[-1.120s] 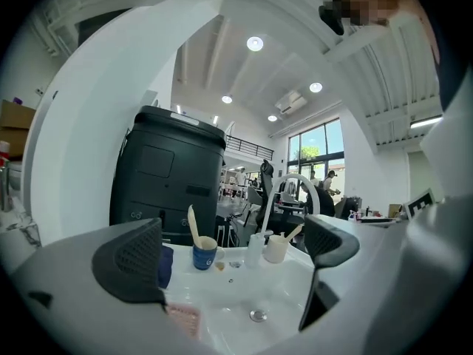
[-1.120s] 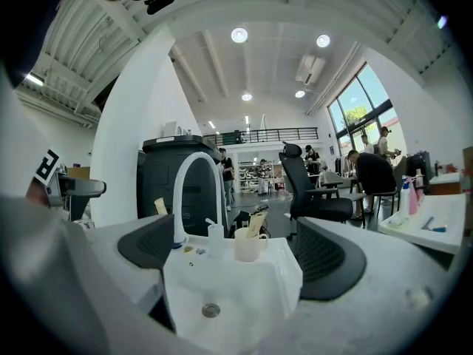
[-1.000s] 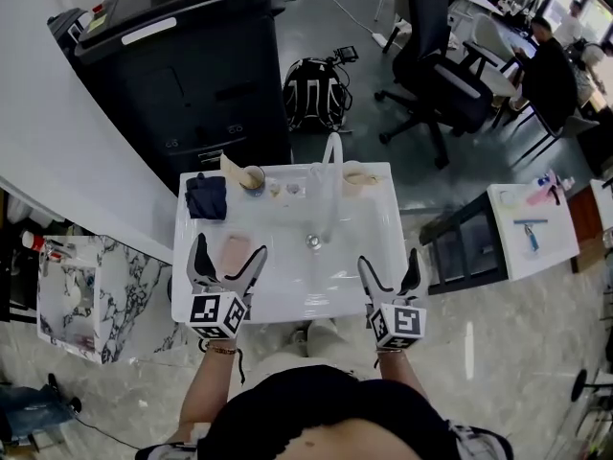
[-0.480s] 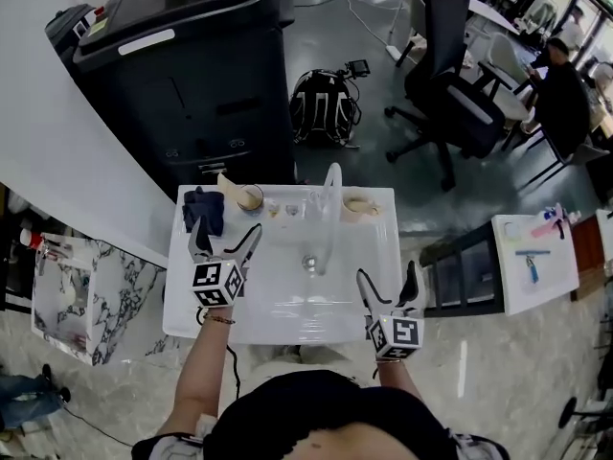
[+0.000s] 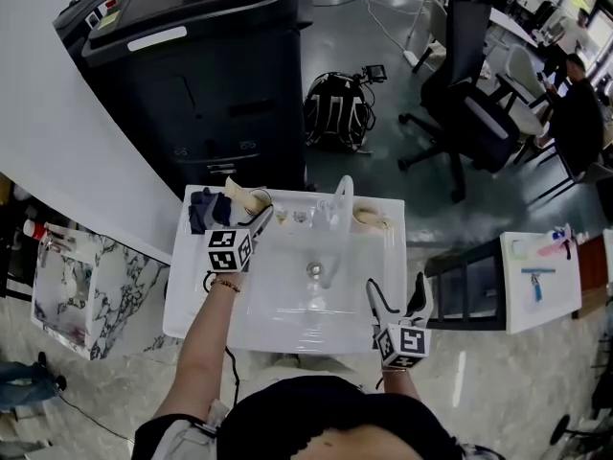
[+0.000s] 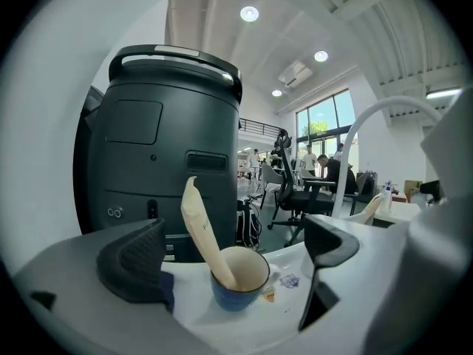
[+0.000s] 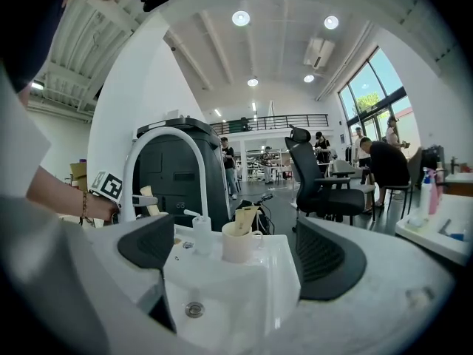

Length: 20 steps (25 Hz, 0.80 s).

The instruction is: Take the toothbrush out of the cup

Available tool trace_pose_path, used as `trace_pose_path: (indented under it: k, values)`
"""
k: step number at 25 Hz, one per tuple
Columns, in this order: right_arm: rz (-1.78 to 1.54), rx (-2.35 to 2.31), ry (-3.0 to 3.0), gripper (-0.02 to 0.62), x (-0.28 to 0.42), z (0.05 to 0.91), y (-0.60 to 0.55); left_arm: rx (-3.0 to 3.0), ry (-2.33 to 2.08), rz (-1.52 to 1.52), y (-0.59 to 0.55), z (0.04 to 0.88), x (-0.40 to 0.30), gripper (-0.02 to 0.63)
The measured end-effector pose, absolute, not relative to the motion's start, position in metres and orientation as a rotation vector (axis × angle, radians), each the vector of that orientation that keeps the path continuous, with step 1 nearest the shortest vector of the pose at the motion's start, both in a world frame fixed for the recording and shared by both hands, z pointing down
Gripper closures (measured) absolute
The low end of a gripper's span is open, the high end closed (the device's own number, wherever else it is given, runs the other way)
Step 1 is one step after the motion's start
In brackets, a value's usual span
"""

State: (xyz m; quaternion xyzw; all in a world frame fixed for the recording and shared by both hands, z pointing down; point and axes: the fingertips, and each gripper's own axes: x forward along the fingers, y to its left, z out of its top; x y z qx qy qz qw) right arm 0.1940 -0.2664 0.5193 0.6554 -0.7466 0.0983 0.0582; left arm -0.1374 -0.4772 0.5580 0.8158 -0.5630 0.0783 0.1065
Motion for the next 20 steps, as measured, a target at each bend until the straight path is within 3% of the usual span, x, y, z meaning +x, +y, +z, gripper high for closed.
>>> trace_pose_path:
  k: [17,18,20]
  values:
    - [0.338,2.052,-2.170,0.087,0.228,0.528,-0.267,2.258,-1.708,0.311,-0.519,0.600,-0.146,0.040]
    - [0.340,2.053,-2.168,0.087,0.229,0.528,-0.268,2.254,-1.721,0.323,-0.519,0.600,-0.147,0.090]
    - [0.342,2.057,-2.168,0.087,0.230,0.527,-0.269,2.249,-1.754,0.330,-0.520,0.598,-0.149,0.417]
